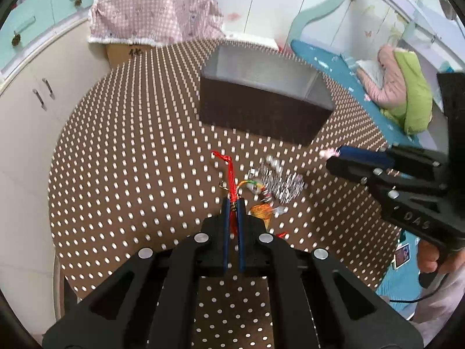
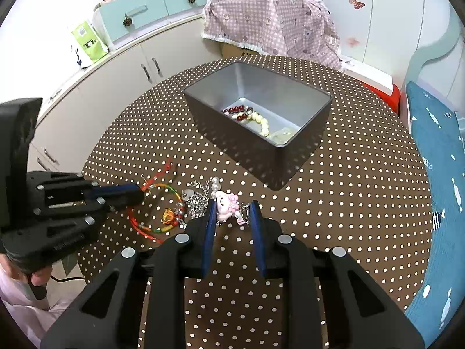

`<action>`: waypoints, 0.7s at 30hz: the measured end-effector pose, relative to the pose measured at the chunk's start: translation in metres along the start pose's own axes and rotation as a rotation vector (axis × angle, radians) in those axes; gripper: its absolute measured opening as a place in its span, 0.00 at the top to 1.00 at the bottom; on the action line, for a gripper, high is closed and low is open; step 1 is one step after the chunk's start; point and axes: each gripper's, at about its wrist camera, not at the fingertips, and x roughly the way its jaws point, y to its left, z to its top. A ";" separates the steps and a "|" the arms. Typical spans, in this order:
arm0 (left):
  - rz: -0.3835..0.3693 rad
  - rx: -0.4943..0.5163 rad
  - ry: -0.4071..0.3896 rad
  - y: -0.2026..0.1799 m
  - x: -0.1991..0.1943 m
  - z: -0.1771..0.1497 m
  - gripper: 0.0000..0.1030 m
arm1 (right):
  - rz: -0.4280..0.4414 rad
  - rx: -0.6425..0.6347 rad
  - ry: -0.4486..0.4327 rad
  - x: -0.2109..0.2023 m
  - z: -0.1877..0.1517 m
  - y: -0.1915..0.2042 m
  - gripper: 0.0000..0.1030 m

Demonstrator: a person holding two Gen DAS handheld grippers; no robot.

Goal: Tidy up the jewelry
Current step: 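Grasp the red cord with the left gripper while the right grasps the pink pig charm, then lower the red cord and pig charm into the tray and open both grippers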

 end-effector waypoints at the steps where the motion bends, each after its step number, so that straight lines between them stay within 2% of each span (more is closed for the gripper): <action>1: -0.009 0.000 -0.013 0.001 -0.004 0.004 0.95 | -0.001 0.001 -0.005 -0.001 0.000 -0.001 0.79; 10: -0.009 0.022 -0.102 0.004 -0.030 0.023 0.95 | 0.001 0.003 -0.062 -0.019 0.015 -0.007 0.79; 21: -0.029 0.036 -0.144 0.004 -0.036 0.059 0.95 | -0.013 -0.007 -0.116 -0.025 0.043 -0.006 0.79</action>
